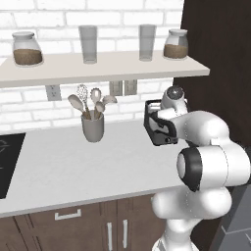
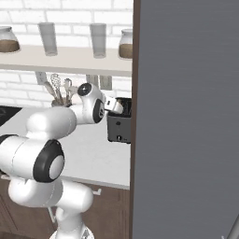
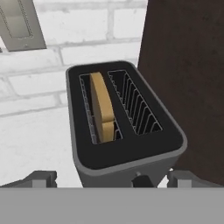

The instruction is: Start the toaster. Once the lever pops up, take the bread to the plate on the dining counter.

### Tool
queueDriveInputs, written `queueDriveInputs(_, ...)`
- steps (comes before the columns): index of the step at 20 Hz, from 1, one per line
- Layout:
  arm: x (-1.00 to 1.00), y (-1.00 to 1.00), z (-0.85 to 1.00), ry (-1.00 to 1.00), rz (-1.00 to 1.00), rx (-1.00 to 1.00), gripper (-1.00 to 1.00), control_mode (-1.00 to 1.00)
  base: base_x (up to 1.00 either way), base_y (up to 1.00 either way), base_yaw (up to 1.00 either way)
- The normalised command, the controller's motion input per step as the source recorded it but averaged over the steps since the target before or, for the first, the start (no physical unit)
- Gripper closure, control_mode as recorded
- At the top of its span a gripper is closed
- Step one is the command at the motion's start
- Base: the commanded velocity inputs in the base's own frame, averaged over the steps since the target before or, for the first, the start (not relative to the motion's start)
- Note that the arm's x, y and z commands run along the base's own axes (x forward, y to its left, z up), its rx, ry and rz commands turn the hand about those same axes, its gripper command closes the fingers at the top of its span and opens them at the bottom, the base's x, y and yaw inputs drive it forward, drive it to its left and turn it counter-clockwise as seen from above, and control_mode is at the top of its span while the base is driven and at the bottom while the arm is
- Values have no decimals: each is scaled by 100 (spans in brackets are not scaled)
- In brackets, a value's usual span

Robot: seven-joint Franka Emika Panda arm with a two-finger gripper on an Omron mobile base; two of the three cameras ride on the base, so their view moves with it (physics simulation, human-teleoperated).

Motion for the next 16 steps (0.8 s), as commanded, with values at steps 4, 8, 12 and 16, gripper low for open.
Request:
queueDriveInputs(4, 23, 0, -8, 0, 0, 0, -100, -100, 0, 0, 0)
queueDriveInputs(8, 20, 0, -8, -1, 0, 0, -100, -100, 0, 0, 0)
queueDriveInputs(12, 18, 0, -10, 0, 0, 0, -100, -100, 0, 0, 0)
queueDriveInputs(16, 14, -3, -10, 0, 0, 0, -100, -100, 0, 0, 0)
